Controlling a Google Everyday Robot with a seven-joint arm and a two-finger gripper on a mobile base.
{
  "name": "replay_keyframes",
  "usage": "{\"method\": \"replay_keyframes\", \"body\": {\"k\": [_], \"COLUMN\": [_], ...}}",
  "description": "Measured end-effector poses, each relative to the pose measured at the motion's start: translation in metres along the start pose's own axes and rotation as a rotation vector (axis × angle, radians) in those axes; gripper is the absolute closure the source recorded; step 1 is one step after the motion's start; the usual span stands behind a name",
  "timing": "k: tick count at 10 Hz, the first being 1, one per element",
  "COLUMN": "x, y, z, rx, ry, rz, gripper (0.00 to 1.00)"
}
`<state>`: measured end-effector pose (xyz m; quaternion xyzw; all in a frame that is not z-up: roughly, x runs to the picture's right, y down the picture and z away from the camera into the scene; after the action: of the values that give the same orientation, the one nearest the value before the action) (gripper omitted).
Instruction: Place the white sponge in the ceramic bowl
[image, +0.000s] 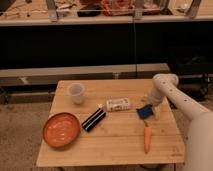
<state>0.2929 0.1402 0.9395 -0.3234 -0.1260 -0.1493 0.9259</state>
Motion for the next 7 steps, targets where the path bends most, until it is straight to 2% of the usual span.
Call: {"method": "replay_keyframes", "body": {"k": [7], "x": [0.0016], "y": [0.0004], "z": [-0.0045], "rx": [0.005], "ry": [0.007], "rz": [-0.001], "gripper": [0.20]}}
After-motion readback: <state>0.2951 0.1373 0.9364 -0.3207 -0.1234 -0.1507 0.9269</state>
